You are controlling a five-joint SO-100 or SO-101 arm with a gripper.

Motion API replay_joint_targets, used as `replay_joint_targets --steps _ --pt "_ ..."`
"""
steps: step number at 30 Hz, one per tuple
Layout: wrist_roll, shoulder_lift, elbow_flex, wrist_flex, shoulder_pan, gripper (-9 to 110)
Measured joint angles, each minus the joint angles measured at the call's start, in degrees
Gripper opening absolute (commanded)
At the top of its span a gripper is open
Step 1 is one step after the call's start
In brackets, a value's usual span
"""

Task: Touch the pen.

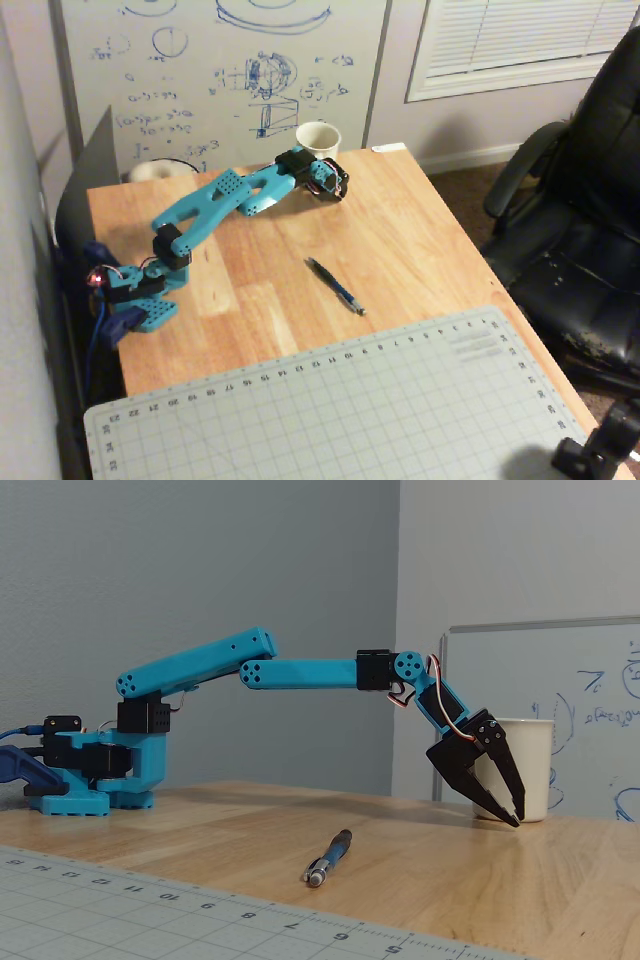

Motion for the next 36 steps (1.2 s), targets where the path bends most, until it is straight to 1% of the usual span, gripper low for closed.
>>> replay_joint_targets --steps 1,3,5,7,10,17,20,24,27,30,36 --pt "-0.4 0.0 0.4 0.0 0.0 1" --pt "-5.8 2.3 7.2 0.9 0.5 1" --pt "-7.8 11.9 19.2 6.4 1.6 1" --pt "-8.8 23.6 34.6 10.5 2.7 1" --pt "-9.4 39.6 59.2 13.2 2.9 1" --pt "-9.8 80.7 117.9 14.2 2.8 1" --pt "-9.8 103.9 139.3 14.9 2.9 1" --pt "-9.8 138.3 152.7 14.2 2.9 1" --pt "-9.8 159.3 158.4 14.9 2.9 1" --pt "-9.8 166.3 159.9 15.0 2.9 1" --pt "-9.8 169.0 160.0 15.0 2.9 1"
